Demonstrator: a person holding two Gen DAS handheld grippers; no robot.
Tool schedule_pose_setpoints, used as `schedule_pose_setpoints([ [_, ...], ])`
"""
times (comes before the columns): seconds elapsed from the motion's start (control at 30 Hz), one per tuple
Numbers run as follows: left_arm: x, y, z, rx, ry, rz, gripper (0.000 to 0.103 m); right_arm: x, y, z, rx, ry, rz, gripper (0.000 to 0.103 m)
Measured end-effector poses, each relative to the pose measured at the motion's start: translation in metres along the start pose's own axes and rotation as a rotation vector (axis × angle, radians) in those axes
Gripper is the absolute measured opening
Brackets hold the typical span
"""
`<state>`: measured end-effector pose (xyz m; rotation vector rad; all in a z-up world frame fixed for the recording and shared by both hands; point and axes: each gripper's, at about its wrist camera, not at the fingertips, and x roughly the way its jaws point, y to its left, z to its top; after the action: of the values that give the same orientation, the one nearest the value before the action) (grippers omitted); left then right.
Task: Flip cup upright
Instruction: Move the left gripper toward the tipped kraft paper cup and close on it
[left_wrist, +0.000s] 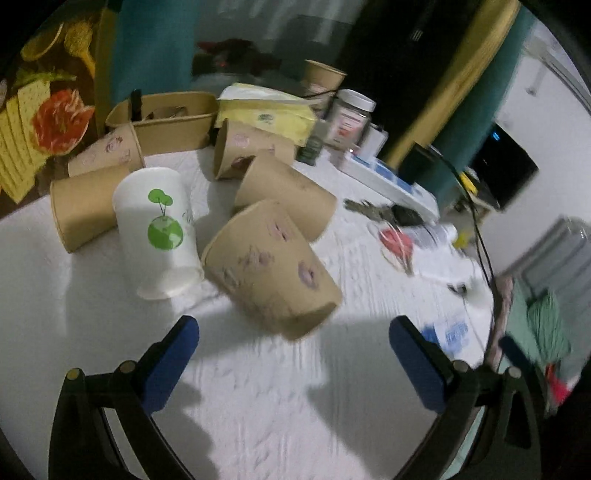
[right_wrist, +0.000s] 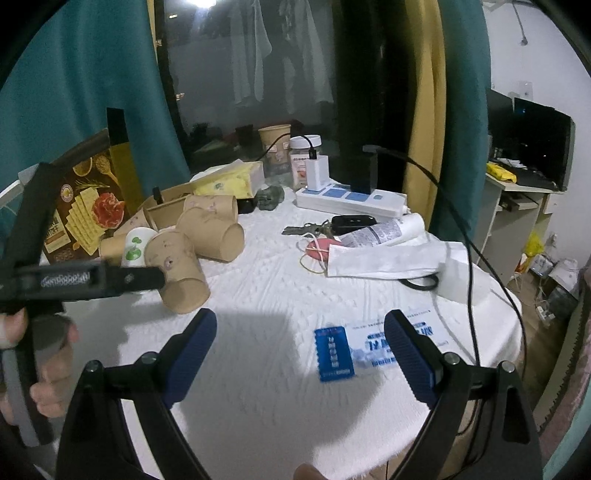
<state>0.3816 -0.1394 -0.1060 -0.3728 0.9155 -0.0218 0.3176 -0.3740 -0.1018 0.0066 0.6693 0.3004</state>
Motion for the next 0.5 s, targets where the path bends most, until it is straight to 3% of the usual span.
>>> schedule_pose_setpoints([
  [0.23, 0.026, -0.002, 0.011, -0.057, 0.0, 0.051, 0.093, 0.008, -0.012, -0.005, 0.028, 0.003, 0.014, 0.091],
  [0.3, 0.036, -0.002, 0.013, -0.064, 0.017, 0.055, 0.08, 0.009, -0.015, -0.007, 0.037, 0.013, 0.008, 0.091],
  [0.5, 0.038, -0.005, 0.015, -0.052, 0.01, 0.044, 0.068, -0.006, -0.015, -0.015, 0.032, -0.003, 0.004, 0.091],
])
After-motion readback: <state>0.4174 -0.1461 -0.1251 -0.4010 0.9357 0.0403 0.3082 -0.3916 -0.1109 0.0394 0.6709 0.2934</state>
